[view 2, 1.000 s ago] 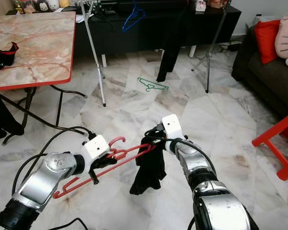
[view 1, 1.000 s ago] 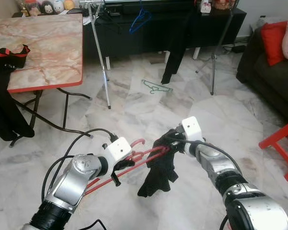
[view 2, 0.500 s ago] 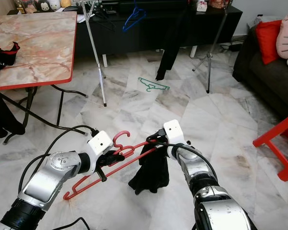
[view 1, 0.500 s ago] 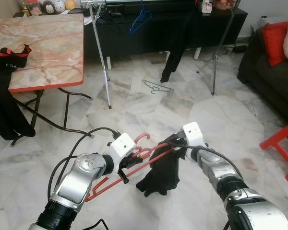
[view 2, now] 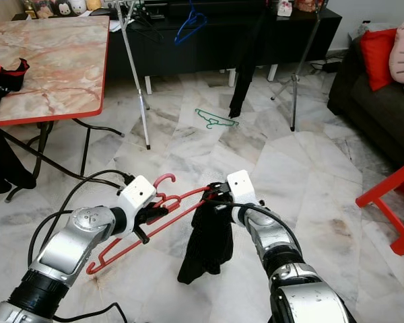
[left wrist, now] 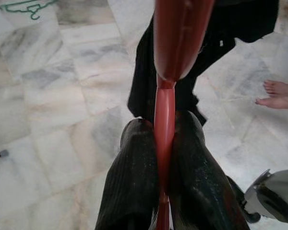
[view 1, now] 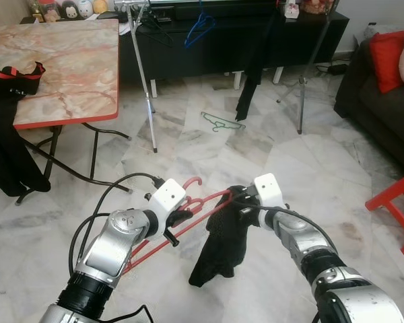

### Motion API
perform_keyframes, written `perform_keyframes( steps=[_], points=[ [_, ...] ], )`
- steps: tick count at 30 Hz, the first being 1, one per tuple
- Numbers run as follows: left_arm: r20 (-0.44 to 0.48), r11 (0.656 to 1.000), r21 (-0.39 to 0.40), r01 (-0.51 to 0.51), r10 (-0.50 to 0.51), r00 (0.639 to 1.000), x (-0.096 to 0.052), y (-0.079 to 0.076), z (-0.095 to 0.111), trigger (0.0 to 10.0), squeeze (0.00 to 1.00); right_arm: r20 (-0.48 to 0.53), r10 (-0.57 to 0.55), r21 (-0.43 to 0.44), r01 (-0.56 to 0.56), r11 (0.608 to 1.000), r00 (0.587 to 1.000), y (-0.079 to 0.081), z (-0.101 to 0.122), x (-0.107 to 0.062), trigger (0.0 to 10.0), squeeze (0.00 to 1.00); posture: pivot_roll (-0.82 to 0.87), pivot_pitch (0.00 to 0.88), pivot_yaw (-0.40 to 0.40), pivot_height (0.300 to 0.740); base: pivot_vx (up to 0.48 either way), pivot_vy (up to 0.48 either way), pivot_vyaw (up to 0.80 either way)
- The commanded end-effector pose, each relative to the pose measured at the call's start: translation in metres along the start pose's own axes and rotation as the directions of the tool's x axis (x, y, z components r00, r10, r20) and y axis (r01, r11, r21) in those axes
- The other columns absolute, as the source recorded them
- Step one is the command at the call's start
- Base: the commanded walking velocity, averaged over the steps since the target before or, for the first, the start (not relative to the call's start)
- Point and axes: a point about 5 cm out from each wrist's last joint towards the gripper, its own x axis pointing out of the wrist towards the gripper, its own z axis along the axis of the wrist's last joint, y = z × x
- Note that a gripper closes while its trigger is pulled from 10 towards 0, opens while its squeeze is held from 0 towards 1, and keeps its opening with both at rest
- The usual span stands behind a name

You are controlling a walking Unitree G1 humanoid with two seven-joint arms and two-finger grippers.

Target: Hang hanger

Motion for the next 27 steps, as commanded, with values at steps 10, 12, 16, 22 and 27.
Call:
perform_keyframes(
  steps=[10,12,16,22,27],
  points=[
    [0.082,0.99,0.004,0.139,-0.139,0.987,-0.002,-0.016,0.014,10.0,0.0,0.104,0.034,-0.018,-0.033,0.999,0.994,-0.005,0.029,-0.002,10.0,0.0,-0.04,0.068,-0.048,0.74,0.0,0.0,0.0],
    [0.086,0.99,0.004,0.143,-0.143,0.986,-0.002,-0.016,0.015,10.0,0.0,0.114,0.041,-0.024,-0.038,0.999,0.993,-0.005,0.032,-0.002,10.0,0.0,-0.04,0.068,-0.048,0.74,0.0,0.0,0.0],
    [0.093,0.985,0.006,0.171,-0.171,0.981,-0.002,-0.02,0.017,10.0,0.0,0.127,0.075,-0.074,-0.066,0.995,0.989,-0.004,0.039,-0.003,10.0,0.0,-0.04,0.069,-0.048,0.74,0.0,0.0,0.0],
    [0.091,0.979,0.024,0.202,-0.203,0.975,-0.003,-0.024,0.018,10.0,0.0,0.098,0.046,-0.227,-0.022,0.974,0.994,-0.014,0.044,-0.005,10.0,0.0,-0.04,0.069,-0.048,0.74,0.0,0.0,0.0],
    [0.073,0.981,0.035,0.19,-0.192,0.979,-0.004,-0.022,0.016,10.0,0.0,0.144,0.047,-0.241,-0.011,0.97,0.989,-0.017,0.057,-0.007,10.0,0.0,-0.04,0.064,-0.045,0.74,0.0,0.0,0.0]
  ],
)
